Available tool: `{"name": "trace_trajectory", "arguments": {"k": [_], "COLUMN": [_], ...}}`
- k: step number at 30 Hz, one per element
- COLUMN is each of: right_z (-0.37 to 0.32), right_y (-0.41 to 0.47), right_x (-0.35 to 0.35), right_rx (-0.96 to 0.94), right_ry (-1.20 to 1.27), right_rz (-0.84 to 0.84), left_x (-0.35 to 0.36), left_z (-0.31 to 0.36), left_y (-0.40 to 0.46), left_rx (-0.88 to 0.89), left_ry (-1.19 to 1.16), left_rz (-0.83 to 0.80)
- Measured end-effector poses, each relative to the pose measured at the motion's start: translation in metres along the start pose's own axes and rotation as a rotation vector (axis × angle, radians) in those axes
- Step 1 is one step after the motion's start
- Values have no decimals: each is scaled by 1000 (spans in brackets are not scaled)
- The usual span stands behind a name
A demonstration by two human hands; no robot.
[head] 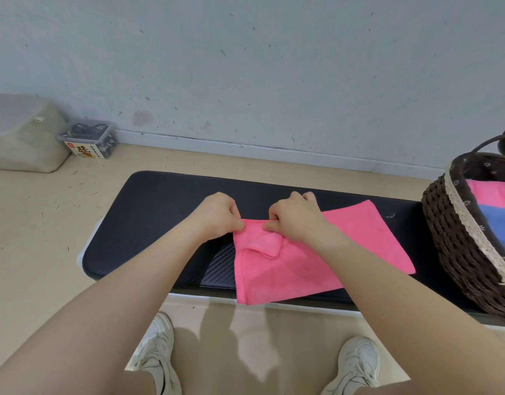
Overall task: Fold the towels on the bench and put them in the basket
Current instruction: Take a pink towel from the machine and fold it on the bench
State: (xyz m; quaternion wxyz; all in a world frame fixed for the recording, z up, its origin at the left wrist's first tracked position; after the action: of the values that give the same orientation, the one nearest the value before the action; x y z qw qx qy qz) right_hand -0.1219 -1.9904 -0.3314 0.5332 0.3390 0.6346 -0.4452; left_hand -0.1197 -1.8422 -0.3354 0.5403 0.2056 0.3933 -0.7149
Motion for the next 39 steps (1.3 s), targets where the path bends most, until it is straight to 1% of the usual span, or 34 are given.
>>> {"name": "trace_trajectory", "arguments": {"k": [3,5,7,9,11,12,14,16,17,18,21,24,26,29,31,33,34,37,39], "right_z": [15,22,23,18,11,7,0,-6,-7,-7,-8,-15,-22,-28,-26,-25,-25,-16,-5], "right_y": [-3,-6,-6,-8,-16,-21,-30,-35,-35,-33,-25,-13,-3,9,12,11,9,-6,-24], "right_x": [2,2,3,3,-3,-5,0,11,16,17,7,-1,0,10,14,15,14,16,16], "right_rx": [74,122,139,88,-31,-107,-247,-315,-310,-290,-227,-158,-98,-30,20,67,85,168,178], "right_ry": [158,177,155,187,282,324,366,336,333,353,416,463,434,404,460,476,424,148,140], "right_rz": [23,28,55,161,302,316,213,71,39,45,183,214,197,154,182,205,216,288,355], "left_x": [-2,-3,-1,3,2,1,3,7,8,7,4,1,3,7,10,14,16,15,12], "left_z": [-2,-3,-3,-3,-5,-7,-11,-15,-17,-18,-22,-24,-26,-23,-19,-15,-14,-13,-8], "left_y": [3,7,8,4,-2,-5,-9,-14,-17,-19,-28,-36,-37,-35,-33,-32,-31,-30,-32], "left_rx": [-31,-17,41,129,217,261,331,353,339,308,186,134,96,70,52,15,3,-31,-24], "left_ry": [-19,-33,-18,52,119,138,172,161,123,59,-152,-225,-192,-146,-188,-169,-148,-91,66], "left_rz": [32,83,128,166,214,216,144,43,14,-1,-48,-68,-43,76,165,234,259,285,328]}}
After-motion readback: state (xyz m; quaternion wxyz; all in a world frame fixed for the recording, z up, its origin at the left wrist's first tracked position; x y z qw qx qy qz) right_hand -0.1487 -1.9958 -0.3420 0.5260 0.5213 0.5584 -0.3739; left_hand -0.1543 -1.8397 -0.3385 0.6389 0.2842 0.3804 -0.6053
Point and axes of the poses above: each hand's wrist, its own y-axis towards the middle knuckle, its own x-axis out of the palm, z = x × y, the point moved 5 cm from there along y, towards the middle knuckle, and after that the axes turned 6 degrees about -x, right-handed, at the moved point
